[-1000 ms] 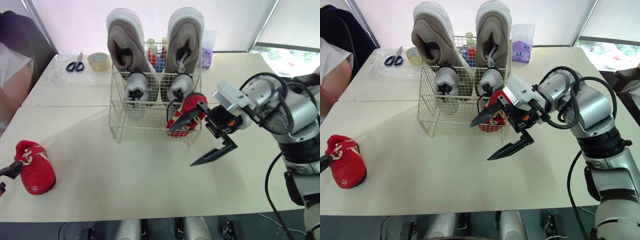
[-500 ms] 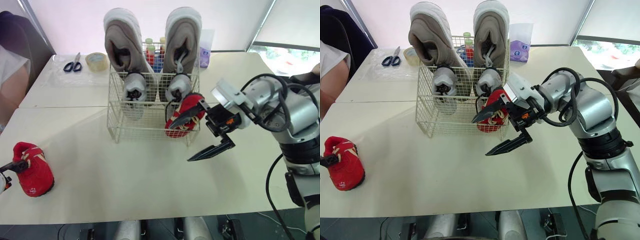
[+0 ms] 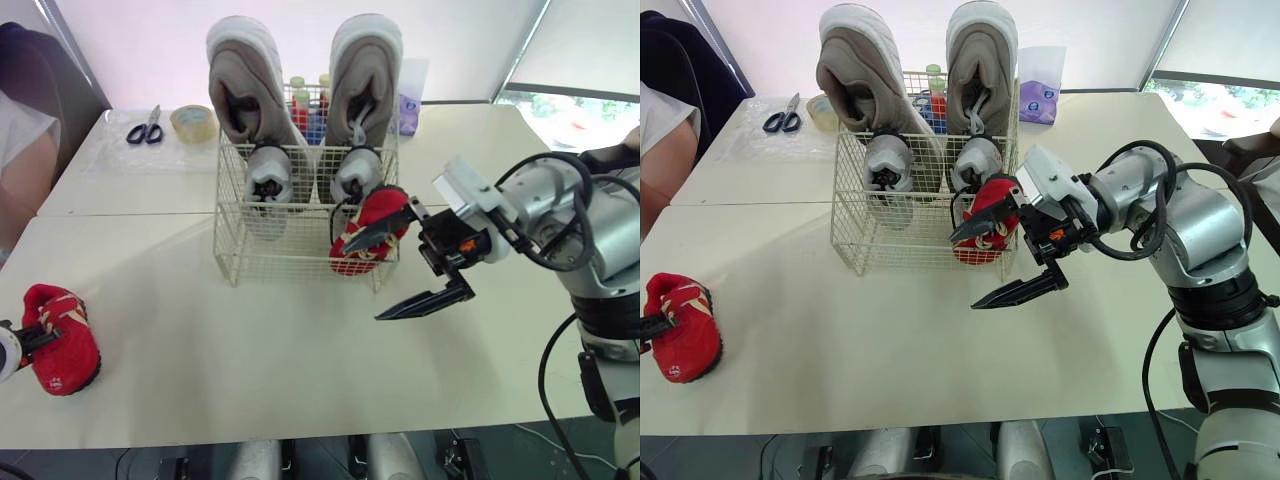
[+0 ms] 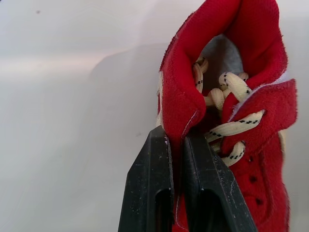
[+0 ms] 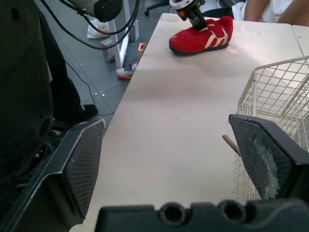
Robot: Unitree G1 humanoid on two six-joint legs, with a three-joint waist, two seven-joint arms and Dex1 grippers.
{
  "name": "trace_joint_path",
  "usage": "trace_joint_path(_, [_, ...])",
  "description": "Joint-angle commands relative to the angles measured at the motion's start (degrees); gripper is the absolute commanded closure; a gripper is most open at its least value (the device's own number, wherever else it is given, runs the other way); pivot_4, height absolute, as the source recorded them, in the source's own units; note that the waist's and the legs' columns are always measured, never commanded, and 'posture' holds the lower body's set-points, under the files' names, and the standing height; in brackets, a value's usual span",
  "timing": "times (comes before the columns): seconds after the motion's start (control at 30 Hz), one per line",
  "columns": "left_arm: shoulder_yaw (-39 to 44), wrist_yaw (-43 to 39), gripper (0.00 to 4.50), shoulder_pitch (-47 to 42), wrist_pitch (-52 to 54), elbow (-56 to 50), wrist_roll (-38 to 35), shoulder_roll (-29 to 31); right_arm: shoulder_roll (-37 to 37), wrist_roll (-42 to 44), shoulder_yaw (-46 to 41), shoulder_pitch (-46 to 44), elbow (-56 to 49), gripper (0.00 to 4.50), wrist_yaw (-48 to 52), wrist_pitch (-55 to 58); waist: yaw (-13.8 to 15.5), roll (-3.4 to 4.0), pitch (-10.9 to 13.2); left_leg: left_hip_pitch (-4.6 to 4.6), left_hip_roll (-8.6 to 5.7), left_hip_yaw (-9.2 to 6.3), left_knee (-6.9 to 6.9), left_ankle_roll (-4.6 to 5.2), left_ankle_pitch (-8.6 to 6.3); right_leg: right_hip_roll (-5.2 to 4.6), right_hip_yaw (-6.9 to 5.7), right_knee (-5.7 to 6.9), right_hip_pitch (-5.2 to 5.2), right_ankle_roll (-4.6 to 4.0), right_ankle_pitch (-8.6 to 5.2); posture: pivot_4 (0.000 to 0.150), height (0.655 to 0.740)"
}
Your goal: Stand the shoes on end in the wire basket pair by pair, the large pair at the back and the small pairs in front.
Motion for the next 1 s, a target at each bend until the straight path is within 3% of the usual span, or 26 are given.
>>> trace_joint_path(0.03, [3.16, 1.8, 4.38, -1.59, 0.5, -0.15, 0.48, 1.35, -0.34, 0.53, -1.59, -0.6, -1.1, 0.0, -0.37, -0.33, 0.04, 0.0, 0.0, 0.0, 0.0, 0.0, 0.0, 0.0, 0.0, 0.0, 0.0, 0.0, 0.0, 0.0, 0.0, 0.15, 0.74])
trace_joint_path(0.4, [6.58, -0.42, 4.38, -12.53, -0.64, -9.56, 3.67, 2.72, 0.87, -1.63, -0.36, -2.24, 2.32, 0.0, 0.59, -2.38, -0.04, -0.11, -0.05, -0.01, -0.06, 0.09, 0.02, -0.02, 0.01, -0.07, -0.04, 0.0, 0.0, 0.02, 0.02, 0.15, 0.74])
trace_joint_path(0.47, [5.09, -4.43, 4.38, -12.89, -7.66, -14.37, 4.4, 1.88, 1.52, -0.99, -0.99, -3.07, 3.47, 0.0, 0.25, -1.84, 0.05, -0.11, -0.05, -0.01, -0.05, 0.09, 0.02, -0.03, 0.02, -0.07, -0.06, 0.02, 0.0, 0.03, 0.02, 0.15, 0.74])
trace_joint_path(0.53, [2.16, -14.15, 4.38, -10.84, -21.32, -24.33, 8.85, 1.89, 2.21, 0.95, -2.88, -4.55, 5.1, 0.0, -1.11, 0.48, 0.09, -0.15, -0.04, -0.01, -0.05, 0.1, 0.02, -0.35, 0.21, -0.07, -0.06, 0.02, 0.01, 0.02, 0.02, 0.15, 0.74])
trace_joint_path(0.63, [0.97, -19.16, 4.38, -13.95, -29.45, -30.87, 3.1, -3.24, 2.17, 5.38, -5.97, -5.43, 5.15, 0.0, -2.87, 5.34, 0.49, -0.16, -0.05, -0.03, -0.09, 0.17, 0.02, -0.36, 0.21, -0.18, -0.07, -0.06, 0.02, -0.02, 0.03, 0.15, 0.74])
trace_joint_path(0.8, [-8.72, -21.99, 4.38, -18.47, -40.11, -36.26, -0.38, -8.41, 0.27, 6.41, -7.3, -3.29, 2.01, 0.0, -5.45, 8.07, 0.34, -0.19, -0.08, -0.01, -0.14, 0.32, 0.03, -0.28, 0.19, -0.29, -0.08, -0.06, 0.09, 0.02, 0.05, 0.15, 0.74])
trace_joint_path(0.9, [-20.91, -26.84, 4.38, -19.26, -42.85, -38.17, 5.06, -7.27, -1.76, 6.59, -8.86, -3.43, 3.01, 0.0, -6.62, 9.55, 0.27, -0.18, -0.07, 0.03, -0.13, 0.43, 0.04, -0.19, 0.24, -0.25, -0.1, -0.01, 0.09, 0.16, 0.13, 0.15, 0.74])
trace_joint_path(1.0, [-27.85, -27.61, 4.38, -19.69, -46.59, -38.42, 9.41, -9.3, -3.55, 6.77, -9.65, -3.28, 3.17, 0.0, -7.28, 10.74, 0.39, -0.18, -0.08, 0.03, -0.12, 0.5, 0.08, -0.05, 0.29, -0.19, -0.1, 0.0, 0.1, 0.15, 0.13, 0.15, 0.74])
